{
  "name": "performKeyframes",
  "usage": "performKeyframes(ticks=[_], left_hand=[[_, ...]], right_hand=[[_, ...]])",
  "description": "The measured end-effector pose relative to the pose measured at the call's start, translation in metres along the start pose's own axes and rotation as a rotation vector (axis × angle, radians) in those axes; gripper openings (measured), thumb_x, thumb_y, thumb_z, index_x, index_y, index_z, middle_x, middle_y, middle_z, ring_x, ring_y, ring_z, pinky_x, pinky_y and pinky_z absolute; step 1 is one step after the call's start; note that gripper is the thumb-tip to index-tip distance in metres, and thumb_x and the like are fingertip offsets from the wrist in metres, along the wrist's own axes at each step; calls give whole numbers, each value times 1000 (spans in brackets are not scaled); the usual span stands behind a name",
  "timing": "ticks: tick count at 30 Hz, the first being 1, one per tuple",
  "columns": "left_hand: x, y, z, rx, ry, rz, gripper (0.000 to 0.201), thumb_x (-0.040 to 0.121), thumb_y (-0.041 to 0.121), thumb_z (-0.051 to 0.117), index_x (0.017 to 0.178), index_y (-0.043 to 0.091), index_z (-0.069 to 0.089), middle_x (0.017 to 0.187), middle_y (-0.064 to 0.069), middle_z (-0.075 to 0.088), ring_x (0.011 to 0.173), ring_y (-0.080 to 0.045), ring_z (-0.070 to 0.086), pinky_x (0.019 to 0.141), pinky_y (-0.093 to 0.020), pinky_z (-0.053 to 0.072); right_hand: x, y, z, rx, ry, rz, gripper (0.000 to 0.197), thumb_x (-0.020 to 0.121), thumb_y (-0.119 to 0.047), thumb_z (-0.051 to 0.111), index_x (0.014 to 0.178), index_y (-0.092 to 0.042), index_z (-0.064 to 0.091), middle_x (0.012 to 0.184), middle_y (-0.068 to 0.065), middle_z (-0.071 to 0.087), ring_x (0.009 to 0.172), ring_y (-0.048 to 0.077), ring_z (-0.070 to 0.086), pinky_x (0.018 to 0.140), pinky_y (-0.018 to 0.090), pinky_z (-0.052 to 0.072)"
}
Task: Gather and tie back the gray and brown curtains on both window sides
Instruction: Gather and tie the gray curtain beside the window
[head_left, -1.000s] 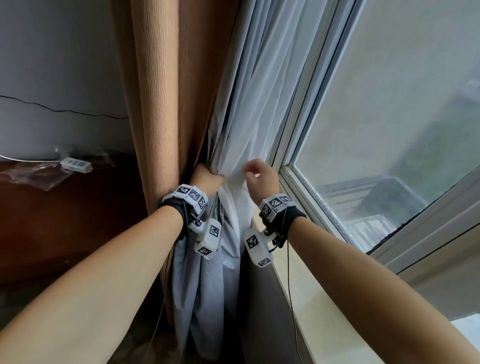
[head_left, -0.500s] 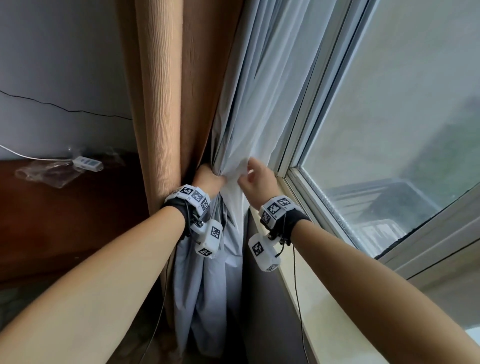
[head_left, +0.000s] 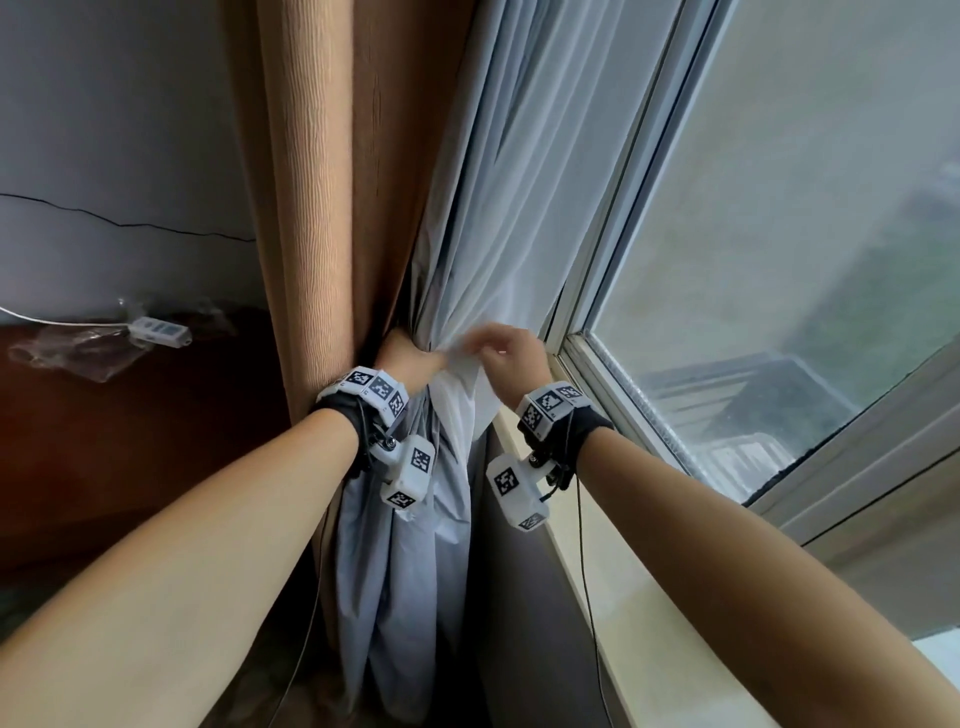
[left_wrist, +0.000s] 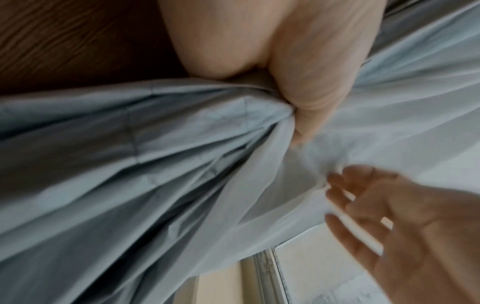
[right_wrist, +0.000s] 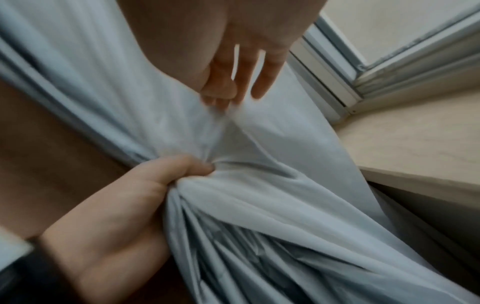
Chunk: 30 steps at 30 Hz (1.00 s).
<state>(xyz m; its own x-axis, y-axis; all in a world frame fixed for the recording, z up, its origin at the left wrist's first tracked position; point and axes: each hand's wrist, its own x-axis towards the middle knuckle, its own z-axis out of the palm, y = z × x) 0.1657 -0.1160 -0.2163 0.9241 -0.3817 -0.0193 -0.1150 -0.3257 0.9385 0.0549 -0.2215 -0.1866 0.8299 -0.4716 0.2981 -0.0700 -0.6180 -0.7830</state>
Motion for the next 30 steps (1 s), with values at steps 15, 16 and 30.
performKeyframes(ticks=[15,16,30], left_hand=[[0,-5,-7,-30,7,18,31,79,8,69,108,-1,65,104,-15,69,97,-29,66,81,-30,51],[-1,-4,-5,-38,19,30,32,79,9,70,109,-1,65,105,-14,69,98,-27,66,81,-29,50],[-12,4,7,-67,-76,143,20,73,3,78,81,12,62,88,-2,65,93,-16,63,75,-25,46]], right_hand=[[13,13,5,-146,103,182,16,85,-17,57,93,-3,60,87,13,66,75,25,63,71,44,57],[9,9,6,-192,109,130,15,85,-14,55,92,-1,56,88,14,64,76,28,61,69,42,54],[-7,-27,9,-215,-188,-137,47,74,10,40,104,-7,72,103,9,74,100,23,67,91,37,53]])
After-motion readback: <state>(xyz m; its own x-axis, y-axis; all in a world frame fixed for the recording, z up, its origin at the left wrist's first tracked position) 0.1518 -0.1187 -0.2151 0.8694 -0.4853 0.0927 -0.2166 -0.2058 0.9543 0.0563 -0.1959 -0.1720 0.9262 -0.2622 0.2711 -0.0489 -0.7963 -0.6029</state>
